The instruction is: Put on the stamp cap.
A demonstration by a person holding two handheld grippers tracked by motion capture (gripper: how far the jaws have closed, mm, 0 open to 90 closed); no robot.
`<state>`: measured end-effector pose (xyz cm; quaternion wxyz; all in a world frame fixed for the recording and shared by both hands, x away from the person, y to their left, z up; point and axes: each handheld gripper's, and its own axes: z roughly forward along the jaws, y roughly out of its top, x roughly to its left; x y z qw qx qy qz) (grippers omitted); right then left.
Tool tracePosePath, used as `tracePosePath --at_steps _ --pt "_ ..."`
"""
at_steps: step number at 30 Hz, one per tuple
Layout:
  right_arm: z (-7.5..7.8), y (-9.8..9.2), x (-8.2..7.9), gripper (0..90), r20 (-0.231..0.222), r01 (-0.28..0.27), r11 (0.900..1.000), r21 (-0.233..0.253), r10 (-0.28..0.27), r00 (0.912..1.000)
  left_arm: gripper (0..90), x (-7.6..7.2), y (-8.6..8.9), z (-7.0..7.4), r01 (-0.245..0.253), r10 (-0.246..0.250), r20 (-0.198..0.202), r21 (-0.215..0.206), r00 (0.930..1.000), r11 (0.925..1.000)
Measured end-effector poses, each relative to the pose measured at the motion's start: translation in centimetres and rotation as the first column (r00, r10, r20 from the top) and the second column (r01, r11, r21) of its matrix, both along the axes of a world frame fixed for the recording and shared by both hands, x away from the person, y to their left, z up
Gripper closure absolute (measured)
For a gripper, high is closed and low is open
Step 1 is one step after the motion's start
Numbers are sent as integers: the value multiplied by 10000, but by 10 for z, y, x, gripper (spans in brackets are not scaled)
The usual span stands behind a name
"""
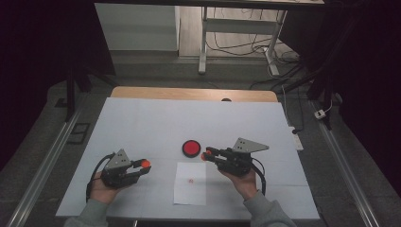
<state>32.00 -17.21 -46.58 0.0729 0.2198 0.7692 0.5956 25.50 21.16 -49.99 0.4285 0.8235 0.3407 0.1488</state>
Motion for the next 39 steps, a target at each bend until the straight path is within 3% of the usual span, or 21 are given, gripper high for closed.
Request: tracePosePath --at_steps 23,39 --pt "-2 -1 5 724 -191 -47 9999 134 50 9998 652 11 -11 2 348 -350 -67 -222 9994 9991" --pt "-6 4 5 724 -267 -133 9999 50 134 9996 652 8 -22 7 770 -771 -20 -296 9970 9966"
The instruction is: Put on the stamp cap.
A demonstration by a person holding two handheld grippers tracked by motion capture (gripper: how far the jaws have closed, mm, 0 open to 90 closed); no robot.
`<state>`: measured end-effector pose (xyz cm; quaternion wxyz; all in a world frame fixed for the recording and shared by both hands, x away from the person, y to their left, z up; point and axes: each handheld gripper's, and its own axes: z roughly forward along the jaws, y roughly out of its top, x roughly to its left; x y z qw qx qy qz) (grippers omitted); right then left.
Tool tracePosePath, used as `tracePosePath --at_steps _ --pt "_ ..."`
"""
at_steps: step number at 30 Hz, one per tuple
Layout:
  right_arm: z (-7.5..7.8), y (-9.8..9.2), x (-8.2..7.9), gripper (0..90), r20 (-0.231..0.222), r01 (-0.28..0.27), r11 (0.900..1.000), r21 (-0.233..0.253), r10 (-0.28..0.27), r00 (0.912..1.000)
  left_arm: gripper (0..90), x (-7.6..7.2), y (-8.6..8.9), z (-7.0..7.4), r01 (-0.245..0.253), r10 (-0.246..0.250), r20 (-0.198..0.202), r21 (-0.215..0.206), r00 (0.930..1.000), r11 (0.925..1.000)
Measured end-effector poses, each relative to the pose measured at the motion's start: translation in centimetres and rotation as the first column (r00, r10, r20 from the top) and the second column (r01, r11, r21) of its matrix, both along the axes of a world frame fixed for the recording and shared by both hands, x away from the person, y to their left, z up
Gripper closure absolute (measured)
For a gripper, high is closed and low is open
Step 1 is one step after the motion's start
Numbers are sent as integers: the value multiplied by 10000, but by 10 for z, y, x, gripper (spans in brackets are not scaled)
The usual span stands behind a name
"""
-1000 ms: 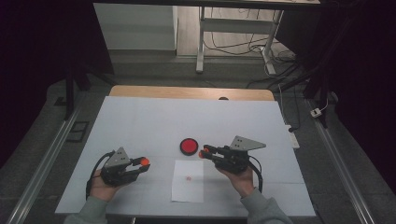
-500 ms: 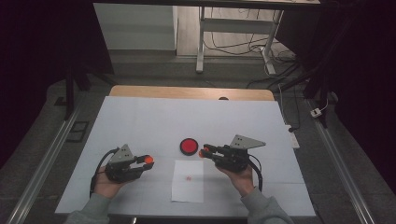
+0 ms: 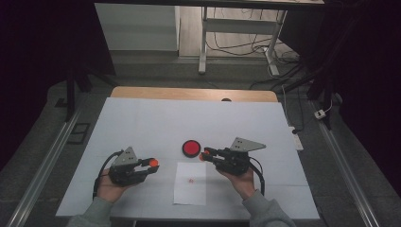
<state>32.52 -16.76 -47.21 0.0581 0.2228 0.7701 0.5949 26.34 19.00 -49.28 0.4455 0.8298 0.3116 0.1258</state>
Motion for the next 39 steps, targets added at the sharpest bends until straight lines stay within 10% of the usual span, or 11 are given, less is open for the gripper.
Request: tracePosePath --at_steps 39 --pt "5 0 -3 723 39 -50 9992 386 48 10000 652 10 -48 12 1005 -1014 232 345 9946 9943"
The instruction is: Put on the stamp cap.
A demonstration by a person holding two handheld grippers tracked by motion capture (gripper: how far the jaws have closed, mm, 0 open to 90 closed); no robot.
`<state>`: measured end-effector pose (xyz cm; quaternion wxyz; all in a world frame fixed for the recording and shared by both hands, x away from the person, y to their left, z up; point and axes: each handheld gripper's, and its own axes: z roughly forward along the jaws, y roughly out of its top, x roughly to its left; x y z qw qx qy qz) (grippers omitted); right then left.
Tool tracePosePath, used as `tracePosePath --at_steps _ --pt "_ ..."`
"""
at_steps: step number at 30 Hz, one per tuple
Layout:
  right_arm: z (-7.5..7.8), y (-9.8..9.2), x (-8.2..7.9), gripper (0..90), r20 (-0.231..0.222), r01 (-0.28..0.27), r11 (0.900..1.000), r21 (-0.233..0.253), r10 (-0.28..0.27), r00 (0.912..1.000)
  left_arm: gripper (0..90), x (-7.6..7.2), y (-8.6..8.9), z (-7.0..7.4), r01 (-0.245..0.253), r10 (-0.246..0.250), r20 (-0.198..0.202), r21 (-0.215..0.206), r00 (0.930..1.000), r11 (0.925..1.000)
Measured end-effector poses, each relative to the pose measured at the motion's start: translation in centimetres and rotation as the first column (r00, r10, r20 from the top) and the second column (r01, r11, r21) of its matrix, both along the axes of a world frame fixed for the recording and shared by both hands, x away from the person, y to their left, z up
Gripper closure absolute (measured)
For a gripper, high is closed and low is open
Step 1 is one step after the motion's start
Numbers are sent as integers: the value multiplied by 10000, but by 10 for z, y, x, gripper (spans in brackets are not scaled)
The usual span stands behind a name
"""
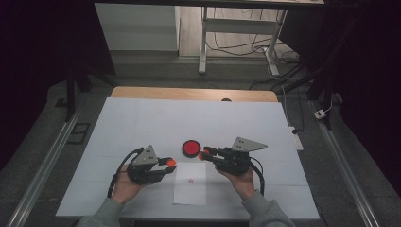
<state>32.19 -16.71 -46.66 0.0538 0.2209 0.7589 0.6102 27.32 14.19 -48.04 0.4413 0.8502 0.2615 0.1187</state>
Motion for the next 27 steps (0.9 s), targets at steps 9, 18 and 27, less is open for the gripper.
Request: tracePosePath --at_steps 9,18,27 --pt "2 -1 -1 723 53 15 10000 64 -15 10000 652 10 -16 0 293 -292 -51 38 9996 9996" --pt "4 -2 -1 723 91 11 9999 140 -12 10000 652 20 -37 -4 528 -527 -231 58 9983 9986" --pt "4 -2 -1 723 74 14 9998 177 -15 10000 652 26 -49 -4 604 -601 -237 91 9979 9981"
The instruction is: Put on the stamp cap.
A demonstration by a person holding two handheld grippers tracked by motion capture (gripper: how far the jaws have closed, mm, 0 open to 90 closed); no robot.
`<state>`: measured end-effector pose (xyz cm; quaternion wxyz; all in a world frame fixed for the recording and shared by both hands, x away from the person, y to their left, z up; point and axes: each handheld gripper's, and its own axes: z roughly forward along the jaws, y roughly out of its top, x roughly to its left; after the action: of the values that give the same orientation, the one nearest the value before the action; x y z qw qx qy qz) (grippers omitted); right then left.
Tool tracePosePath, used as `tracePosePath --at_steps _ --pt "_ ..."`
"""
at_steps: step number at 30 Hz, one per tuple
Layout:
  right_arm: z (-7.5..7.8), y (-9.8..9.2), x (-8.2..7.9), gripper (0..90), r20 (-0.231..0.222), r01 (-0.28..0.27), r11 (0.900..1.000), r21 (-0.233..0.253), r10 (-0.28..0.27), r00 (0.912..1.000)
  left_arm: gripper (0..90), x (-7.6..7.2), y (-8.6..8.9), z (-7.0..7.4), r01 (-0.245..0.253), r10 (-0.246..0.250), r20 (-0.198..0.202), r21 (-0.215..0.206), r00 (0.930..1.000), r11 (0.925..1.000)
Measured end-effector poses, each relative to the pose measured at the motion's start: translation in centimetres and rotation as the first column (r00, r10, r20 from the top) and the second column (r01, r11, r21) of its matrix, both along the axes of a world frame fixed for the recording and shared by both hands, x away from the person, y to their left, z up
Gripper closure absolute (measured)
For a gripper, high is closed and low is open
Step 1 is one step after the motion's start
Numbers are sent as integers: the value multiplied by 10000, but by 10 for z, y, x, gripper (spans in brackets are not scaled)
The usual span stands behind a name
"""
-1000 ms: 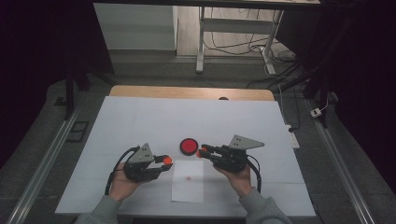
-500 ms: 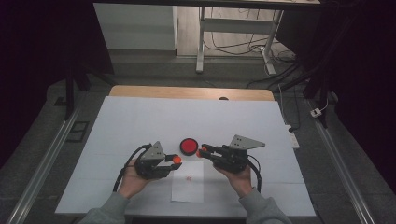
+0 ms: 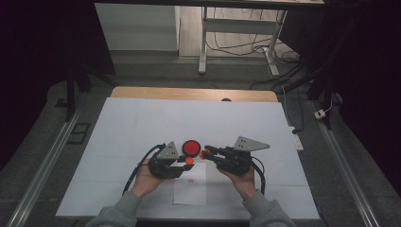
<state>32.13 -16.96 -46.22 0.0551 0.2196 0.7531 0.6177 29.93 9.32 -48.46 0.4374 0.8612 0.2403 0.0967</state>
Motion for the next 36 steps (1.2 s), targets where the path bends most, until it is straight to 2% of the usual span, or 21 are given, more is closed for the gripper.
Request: tracePosePath --at_steps 3,9,23,31,36 --pt "0 1 0 723 -65 -16 10000 96 16 10000 652 1 -4 -1 26 -27 -34 -17 10000 10000" --pt "-2 4 -1 723 -81 -116 9999 -9 116 9999 652 2 -13 -2 182 -182 -34 15 9998 9998" --pt "-6 11 -3 723 -164 -338 9993 -168 335 9993 652 -2 -16 -1 199 -204 304 163 9993 9997" --pt "-8 15 -3 723 -173 -411 9987 -288 406 9990 652 -3 -17 -1 186 -194 359 213 9992 9996" --pt "-10 16 -4 723 -233 -468 9983 -352 460 9987 652 -4 -17 0 198 -214 561 291 9982 9994"
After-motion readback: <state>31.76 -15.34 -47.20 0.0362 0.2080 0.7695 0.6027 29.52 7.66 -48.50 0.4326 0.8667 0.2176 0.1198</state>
